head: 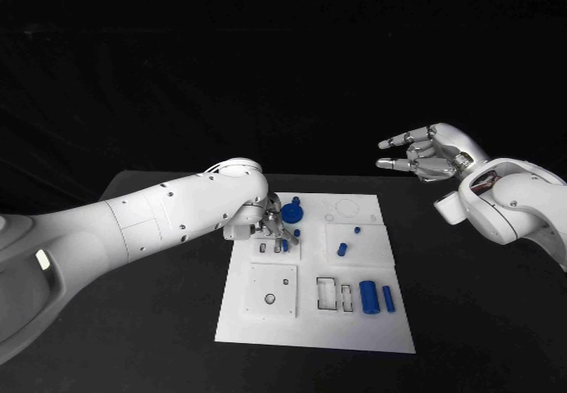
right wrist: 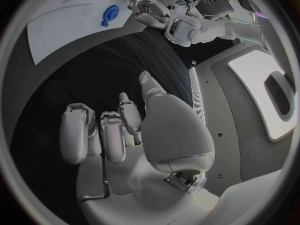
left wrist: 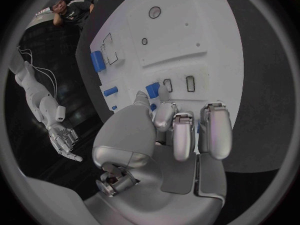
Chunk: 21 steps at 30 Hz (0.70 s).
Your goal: Assemble the parts on the task board
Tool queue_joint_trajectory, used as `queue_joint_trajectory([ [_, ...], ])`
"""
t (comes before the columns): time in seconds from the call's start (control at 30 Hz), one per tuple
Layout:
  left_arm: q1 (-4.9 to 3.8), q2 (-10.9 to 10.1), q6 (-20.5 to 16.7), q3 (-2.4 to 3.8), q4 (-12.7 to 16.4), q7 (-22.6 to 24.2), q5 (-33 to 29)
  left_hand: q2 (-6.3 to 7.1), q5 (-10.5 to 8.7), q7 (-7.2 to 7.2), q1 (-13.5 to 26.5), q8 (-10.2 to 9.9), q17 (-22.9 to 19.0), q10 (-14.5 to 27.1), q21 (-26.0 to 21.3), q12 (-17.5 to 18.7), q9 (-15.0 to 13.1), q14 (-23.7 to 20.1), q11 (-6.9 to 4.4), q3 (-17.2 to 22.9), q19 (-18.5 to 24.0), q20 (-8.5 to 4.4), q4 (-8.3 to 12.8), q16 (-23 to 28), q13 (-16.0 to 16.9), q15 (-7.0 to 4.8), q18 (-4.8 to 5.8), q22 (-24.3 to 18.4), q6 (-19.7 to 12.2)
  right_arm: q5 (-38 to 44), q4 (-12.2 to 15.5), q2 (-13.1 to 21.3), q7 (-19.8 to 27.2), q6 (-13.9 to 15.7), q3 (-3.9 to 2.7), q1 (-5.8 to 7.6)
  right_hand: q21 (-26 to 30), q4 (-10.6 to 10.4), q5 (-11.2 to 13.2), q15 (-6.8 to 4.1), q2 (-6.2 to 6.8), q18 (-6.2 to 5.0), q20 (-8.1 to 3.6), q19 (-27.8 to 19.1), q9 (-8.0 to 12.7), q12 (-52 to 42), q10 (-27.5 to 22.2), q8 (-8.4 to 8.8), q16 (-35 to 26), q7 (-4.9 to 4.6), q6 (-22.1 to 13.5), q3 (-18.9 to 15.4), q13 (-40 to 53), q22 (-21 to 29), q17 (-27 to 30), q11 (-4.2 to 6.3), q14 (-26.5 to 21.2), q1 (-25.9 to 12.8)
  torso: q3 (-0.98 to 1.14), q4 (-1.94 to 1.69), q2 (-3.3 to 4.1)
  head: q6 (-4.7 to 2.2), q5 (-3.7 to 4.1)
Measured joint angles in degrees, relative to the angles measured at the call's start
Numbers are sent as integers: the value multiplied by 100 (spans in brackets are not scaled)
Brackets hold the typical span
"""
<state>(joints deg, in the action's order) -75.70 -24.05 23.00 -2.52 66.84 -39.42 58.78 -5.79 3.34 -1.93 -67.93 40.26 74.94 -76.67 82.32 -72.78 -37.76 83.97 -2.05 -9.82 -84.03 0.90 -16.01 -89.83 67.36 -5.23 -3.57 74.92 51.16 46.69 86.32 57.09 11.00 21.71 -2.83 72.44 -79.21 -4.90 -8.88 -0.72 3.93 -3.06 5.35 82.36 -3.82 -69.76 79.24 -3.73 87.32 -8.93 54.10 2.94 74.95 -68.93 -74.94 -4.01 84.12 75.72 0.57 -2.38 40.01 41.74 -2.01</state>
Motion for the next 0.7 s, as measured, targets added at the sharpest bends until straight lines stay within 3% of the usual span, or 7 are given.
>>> queue_joint_trajectory([
  [0.27,5,9,-1,0,-4,-2,1,-8,69,14,-367,-46,0,1,0,0,-46,0,1,487,0,0,98,0,-3,0,0,0,-57,3,-6,-9,-7,-18,1,0,0,0,0,0,0,0,0,0,0,0,0,0,0,0,0,0,0,0,1,0,0,0,0,0,2,3,-7],
  [0.4,2,10,-14,5,-2,-2,-3,-20,442,33,-779,-181,0,24,0,12,-37,6,-2,940,0,0,352,0,-29,-31,0,0,-163,4,-13,-16,-11,-29,2,0,0,0,0,0,0,0,0,0,0,0,0,0,0,0,0,0,0,0,1,0,0,0,0,1,3,7,1],
  [0.47,-3,10,-39,9,2,-1,-12,20,839,18,-1010,-262,0,64,0,77,6,5,-24,1269,2,-45,498,0,-56,-55,0,0,-247,5,-18,-21,-14,-36,3,0,0,0,1,0,0,0,0,0,0,0,0,0,0,0,0,0,0,0,1,0,0,0,0,1,4,11,4],
  [0.53,-1,7,-79,8,9,3,-27,144,1132,-11,-1155,-282,0,94,0,129,7,6,-9,1513,2,-45,281,0,-90,-56,0,0,-277,7,-25,-26,-16,-43,3,0,0,0,1,0,0,0,0,0,0,0,0,0,0,0,0,0,0,0,1,0,0,0,-1,2,4,16,5],
  [0.6,7,-8,-136,3,26,7,-57,356,1216,-22,-1236,-306,-1,99,0,176,-62,6,46,1933,2,-44,-136,0,-156,-55,0,0,-288,11,-36,-34,-20,-49,6,0,0,0,1,0,0,0,0,0,0,0,0,0,0,0,0,0,0,0,1,0,0,0,-1,3,5,20,6],
  [0.63,11,-20,-163,2,38,9,-78,626,1228,-26,-1147,-300,0,94,0,182,-156,6,74,2311,5,-22,-357,0,-149,-56,-1,-1,-284,12,-40,-36,-21,-52,6,-1,0,0,1,0,0,0,0,0,0,0,0,0,0,0,0,0,0,0,1,0,0,0,-1,3,5,26,7],
  [0.7,21,-72,-228,2,94,13,-130,989,1228,-45,-864,-234,-1,80,0,189,-273,1,61,3079,0,1,-298,0,-154,-63,0,-1,-265,16,-56,-49,-22,-57,7,-5,0,-22,1,0,0,0,0,0,0,0,0,0,0,0,0,-23,0,0,1,0,0,0,-1,3,7,32,9],
])
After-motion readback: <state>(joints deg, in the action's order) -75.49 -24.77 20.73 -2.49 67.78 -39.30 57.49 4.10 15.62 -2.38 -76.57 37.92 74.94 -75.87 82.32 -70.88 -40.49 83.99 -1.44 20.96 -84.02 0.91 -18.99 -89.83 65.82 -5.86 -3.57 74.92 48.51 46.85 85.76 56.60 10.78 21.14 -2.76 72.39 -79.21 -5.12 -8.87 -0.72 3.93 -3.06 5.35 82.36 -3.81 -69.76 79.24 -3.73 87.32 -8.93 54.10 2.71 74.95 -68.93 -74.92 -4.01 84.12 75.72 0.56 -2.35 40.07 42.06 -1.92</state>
